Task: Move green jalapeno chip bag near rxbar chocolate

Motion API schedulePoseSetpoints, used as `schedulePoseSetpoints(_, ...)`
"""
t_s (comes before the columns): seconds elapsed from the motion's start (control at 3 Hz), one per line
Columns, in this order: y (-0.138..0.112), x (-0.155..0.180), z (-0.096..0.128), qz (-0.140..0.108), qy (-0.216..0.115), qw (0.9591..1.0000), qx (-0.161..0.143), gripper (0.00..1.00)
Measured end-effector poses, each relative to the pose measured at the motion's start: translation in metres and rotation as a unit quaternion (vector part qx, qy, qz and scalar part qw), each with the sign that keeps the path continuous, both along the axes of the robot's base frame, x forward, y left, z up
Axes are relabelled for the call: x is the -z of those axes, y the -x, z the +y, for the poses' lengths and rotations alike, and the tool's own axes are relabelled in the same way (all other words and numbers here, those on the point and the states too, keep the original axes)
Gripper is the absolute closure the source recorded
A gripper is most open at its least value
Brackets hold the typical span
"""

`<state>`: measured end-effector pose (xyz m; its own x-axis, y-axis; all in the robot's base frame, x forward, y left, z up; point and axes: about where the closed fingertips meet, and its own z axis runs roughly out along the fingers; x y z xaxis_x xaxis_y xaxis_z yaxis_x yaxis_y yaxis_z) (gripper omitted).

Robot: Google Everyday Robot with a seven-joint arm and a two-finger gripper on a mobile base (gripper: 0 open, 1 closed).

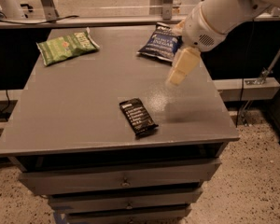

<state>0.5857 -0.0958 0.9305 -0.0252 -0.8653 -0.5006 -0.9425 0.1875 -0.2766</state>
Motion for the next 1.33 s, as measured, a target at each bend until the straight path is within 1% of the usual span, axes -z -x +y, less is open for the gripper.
schedulePoseSetpoints(0.33, -0.025, 0.008, 0.038, -0.004, -0.046, 0.9985, -0.030, 0.00)
schedulePoseSetpoints(0.67, -0.039, 0.013, 0.064, -0.004, -0.078, 0.9956, -0.052, 0.00)
schedulePoseSetpoints(1.0, -0.039, 0.013, 0.064, -0.004, -0.078, 0.9956, -0.052, 0.00)
schedulePoseSetpoints(1.33, -0.065, 0.015, 0.081, -0.023, -0.102, 0.9929, -0.058, 0.00)
